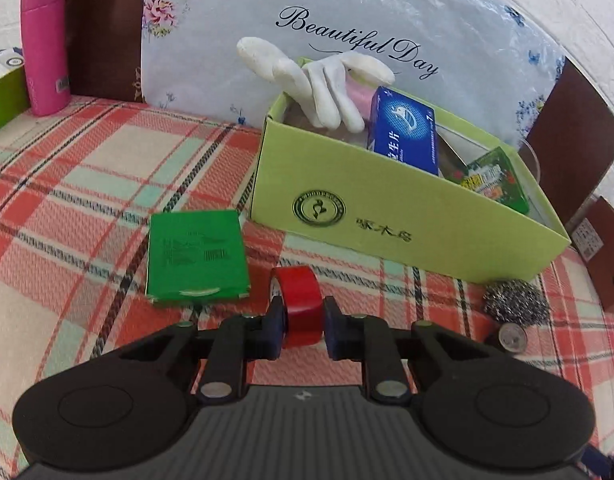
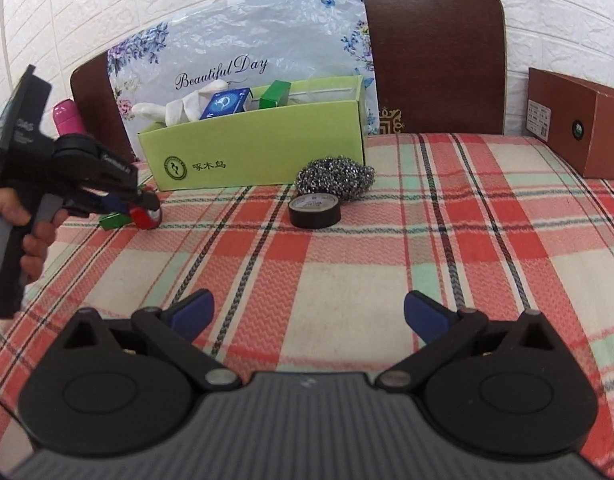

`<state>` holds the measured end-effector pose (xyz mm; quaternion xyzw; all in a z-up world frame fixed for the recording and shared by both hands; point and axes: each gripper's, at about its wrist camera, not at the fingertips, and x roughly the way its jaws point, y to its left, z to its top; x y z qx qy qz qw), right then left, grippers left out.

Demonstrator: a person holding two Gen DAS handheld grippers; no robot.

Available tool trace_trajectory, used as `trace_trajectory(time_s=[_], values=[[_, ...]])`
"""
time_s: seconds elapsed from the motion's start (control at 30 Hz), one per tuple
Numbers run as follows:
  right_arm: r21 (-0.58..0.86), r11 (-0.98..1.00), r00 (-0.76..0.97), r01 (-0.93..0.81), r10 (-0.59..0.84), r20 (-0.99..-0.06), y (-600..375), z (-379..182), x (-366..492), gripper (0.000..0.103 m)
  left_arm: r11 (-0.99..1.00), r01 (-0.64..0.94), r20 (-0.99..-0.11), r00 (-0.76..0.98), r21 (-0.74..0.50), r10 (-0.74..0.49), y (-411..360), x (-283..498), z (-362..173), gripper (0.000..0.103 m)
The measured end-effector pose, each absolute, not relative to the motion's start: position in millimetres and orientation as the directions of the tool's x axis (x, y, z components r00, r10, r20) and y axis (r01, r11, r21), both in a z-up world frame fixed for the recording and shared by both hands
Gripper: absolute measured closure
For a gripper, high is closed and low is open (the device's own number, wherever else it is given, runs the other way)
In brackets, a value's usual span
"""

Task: Organize objects
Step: 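Grasp the red tape roll with the left tool while the right tool grasps the black tape roll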

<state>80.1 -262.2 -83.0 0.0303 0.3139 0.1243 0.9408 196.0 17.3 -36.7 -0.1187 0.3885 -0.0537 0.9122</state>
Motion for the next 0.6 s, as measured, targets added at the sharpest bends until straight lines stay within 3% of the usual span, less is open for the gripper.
trace_trajectory(time_s=[0.17, 0.27, 0.37, 0.4, 0.43, 0.47, 0.5, 0.6], values=[[0.089, 0.971, 0.761, -0.223, 0.231, -0.607, -247.7, -91.8, 125.3, 0.011, 0.923, 0.095, -0.667, 0.664, -0.374, -0.338, 25.8, 147.1, -33.7, 0.082], [0.08, 0.971, 0.755, -0.227, 0.227, -0.615, -236.6, -96.6, 157.7, 0.017, 0.917, 0.09, -0.673, 0.652, -0.388, -0.349, 34.2, 119.8, -42.1, 0.082], [0.068, 0.974, 0.752, -0.215, 0.209, -0.625, -225.5, -101.4, 185.1, 0.02, 0.945, 0.05, -0.718, 0.638, -0.322, -0.278, 41.7, 103.8, -49.3, 0.068], [0.059, 0.976, 0.753, -0.21, 0.199, -0.627, -223.5, -102.7, 190.8, 0.025, 0.952, 0.041, -0.726, 0.637, -0.302, -0.258, 45.3, 100.9, -50.3, 0.057], [0.055, 0.976, 0.753, -0.208, 0.196, -0.629, -222.9, -103.6, 194.5, 0.032, 0.956, 0.039, -0.725, 0.644, -0.29, -0.246, 50.4, 96.9, -50.2, 0.048], [0.066, 0.975, 0.75, -0.214, 0.208, -0.627, -224.0, -103.8, 195.3, 0.052, 0.958, 0.037, -0.721, 0.65, -0.284, -0.238, 54.3, 92.9, -49.3, 0.045], [0.075, 0.973, 0.754, -0.216, 0.215, -0.621, -225.4, -103.0, 192.5, 0.058, 0.96, 0.03, -0.72, 0.656, -0.278, -0.228, 59.5, 90.3, -47.9, 0.042], [0.1, 0.965, 0.756, -0.241, 0.251, -0.605, -229.6, -101.1, 174.0, 0.058, 0.965, 0.008, -0.717, 0.668, -0.261, -0.199, 67.2, 86.3, -45.7, 0.037]])
